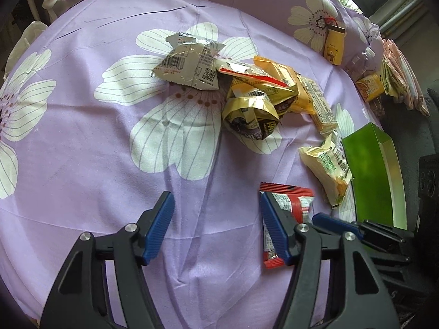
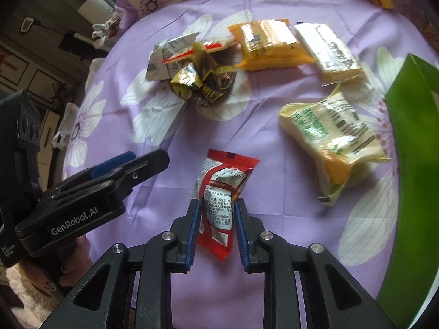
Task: Organize snacks
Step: 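Reach the right tool to the red-and-white snack packet and grasp it, then lift the red-and-white packet with the right tool and carry it into the box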
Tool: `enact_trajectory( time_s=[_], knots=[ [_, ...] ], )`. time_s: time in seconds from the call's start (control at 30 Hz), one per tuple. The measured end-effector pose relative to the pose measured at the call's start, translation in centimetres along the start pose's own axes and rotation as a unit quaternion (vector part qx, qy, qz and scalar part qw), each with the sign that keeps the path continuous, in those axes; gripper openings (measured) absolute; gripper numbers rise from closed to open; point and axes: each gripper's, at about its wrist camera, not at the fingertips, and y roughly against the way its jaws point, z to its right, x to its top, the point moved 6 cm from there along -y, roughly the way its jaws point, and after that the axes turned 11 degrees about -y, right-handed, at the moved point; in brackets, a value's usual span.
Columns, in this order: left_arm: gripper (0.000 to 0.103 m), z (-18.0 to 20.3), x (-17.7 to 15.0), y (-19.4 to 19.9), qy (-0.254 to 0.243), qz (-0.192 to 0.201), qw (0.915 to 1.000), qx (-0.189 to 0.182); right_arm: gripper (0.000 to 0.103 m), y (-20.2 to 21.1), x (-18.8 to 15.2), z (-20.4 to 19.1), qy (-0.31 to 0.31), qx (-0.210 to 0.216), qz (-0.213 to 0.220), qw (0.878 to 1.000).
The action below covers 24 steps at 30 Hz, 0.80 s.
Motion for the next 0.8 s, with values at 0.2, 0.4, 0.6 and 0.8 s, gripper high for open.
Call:
enact_trajectory(
  time_s=[0.2,0.4,0.6,0.8],
  knots=[
    [0.055,1.6,-0.7,-0.8,-0.012,-0.017,0.9994,-0.029,0.042,1.7,1.2,2.9,-0.071,-0.001,0.048,0.996],
    [0.045,3.7,-1.5,-1.6,-0.04,-0.03,0.9979,-0.042,0.043,1.2,1.5,2.5,-0.099,0.047,0.045,0.993],
    [0.038,5.3,-1.8,-2.1,-0.059,-0.029,0.9963,-0.056,0.043,-0.6,1.1,2.4,-0.112,0.043,0.025,0.992],
    [0.031,5.9,-1.8,-2.1,-0.067,-0.023,0.996,-0.055,0.043,-0.9,1.1,2.2,-0.102,0.026,0.032,0.994]
  ],
)
